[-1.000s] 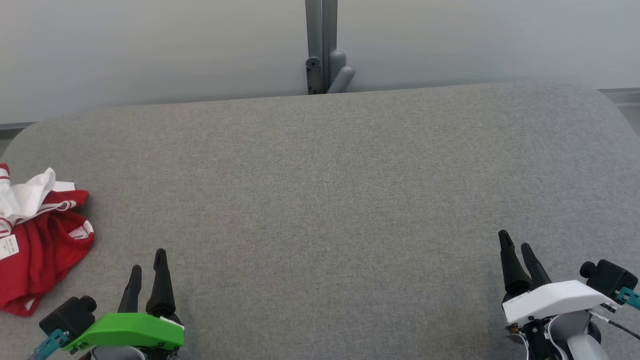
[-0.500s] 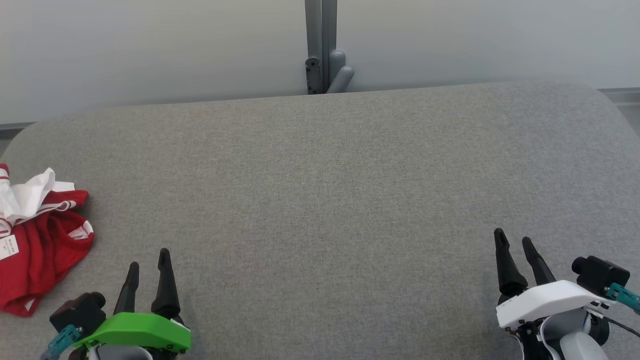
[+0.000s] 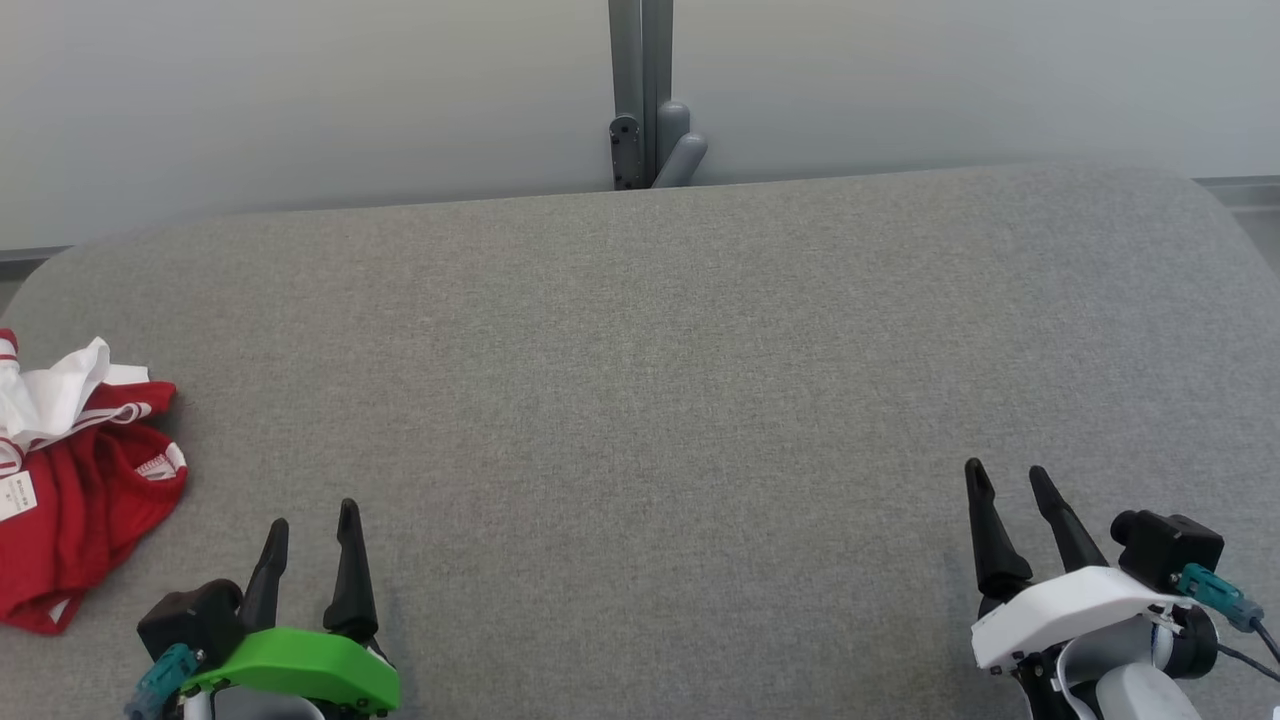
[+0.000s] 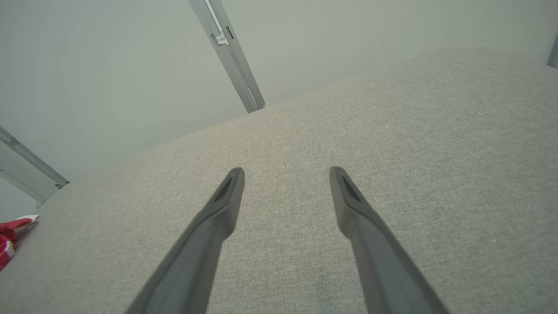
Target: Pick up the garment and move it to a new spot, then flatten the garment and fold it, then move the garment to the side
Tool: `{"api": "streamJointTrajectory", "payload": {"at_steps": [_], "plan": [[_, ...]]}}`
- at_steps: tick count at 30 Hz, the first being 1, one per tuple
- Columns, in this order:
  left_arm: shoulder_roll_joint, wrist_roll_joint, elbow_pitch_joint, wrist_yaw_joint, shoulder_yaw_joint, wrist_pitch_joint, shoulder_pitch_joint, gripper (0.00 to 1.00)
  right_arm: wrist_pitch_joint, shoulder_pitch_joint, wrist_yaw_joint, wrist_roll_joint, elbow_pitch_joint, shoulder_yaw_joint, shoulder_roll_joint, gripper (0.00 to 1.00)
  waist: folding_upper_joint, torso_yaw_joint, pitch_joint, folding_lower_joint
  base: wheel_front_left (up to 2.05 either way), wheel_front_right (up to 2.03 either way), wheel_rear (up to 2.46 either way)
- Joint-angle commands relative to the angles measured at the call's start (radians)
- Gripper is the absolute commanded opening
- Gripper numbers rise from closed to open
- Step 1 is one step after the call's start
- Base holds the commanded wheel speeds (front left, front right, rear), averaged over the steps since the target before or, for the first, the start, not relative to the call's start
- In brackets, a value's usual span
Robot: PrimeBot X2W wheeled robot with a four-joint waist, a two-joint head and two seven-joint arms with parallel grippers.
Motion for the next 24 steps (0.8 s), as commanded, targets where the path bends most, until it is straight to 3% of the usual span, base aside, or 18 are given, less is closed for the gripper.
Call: {"api": "streamJointTrajectory", "payload": {"at_steps": [1, 24], "plan": [[0.008, 0.034, -0.006, 0.000, -0.003, -0.011, 0.004, 1.00, -0.011, -0.012, 0.000, -0.030, -0.004, 0.005, -0.004, 1.00, 0.0000, -0.001, -0.001, 0.0000, 0.00, 0.00, 0.00], [0.009, 0.202, 0.016, 0.017, -0.001, -0.057, 0.015, 1.00, -0.060, -0.016, 0.000, -0.241, -0.009, -0.019, 0.004, 1.00, 0.0000, -0.006, 0.002, 0.0000, 0.00, 0.00, 0.00]]}}
